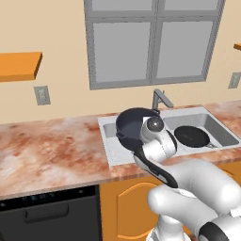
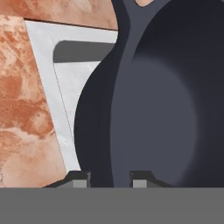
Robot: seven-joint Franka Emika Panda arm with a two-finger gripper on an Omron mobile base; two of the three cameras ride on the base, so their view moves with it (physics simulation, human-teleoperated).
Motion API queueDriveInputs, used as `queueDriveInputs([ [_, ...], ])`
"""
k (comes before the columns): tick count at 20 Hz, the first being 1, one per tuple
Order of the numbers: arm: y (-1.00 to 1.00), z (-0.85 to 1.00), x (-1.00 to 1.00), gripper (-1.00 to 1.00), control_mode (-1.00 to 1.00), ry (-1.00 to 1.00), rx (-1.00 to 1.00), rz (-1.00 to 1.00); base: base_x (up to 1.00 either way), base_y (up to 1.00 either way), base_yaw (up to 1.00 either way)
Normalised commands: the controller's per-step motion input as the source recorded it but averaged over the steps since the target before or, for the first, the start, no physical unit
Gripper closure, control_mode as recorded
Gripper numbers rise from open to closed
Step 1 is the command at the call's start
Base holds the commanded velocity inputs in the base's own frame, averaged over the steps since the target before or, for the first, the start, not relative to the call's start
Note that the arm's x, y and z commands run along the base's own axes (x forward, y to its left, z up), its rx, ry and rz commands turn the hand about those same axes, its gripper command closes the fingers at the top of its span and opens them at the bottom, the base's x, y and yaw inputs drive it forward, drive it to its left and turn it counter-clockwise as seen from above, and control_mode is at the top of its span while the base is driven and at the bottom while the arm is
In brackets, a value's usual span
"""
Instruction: Move the pot and pan from the stove into the sink.
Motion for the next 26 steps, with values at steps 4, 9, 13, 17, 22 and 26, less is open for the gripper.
queueDriveInputs([
  [4, 0.0, -0.06, 0.1, 1.0, -1.0, 0.01, 0.0, 0.0, 0.0, 0.0, 0.0],
  [9, -0.05, -0.1, 0.27, 1.0, -1.0, 0.03, 0.02, 0.0, 0.0, 0.0, 0.0],
  [13, -0.04, -0.07, 0.44, 1.0, -1.0, 0.11, 0.06, 0.0, 0.0, 0.0, 0.0],
  [17, -0.01, -0.13, 0.52, 1.0, -1.0, 0.1, 0.03, 0.0, 0.0, 0.0, 0.0],
  [22, 0.0, -0.15, 0.63, 1.0, -1.0, 0.08, 0.0, -0.05, 0.0, 0.0, 0.0],
  [26, 0.0, -0.31, 0.53, 1.0, -1.0, 0.06, 0.0, -0.04, 0.0, 0.0, 0.0],
])
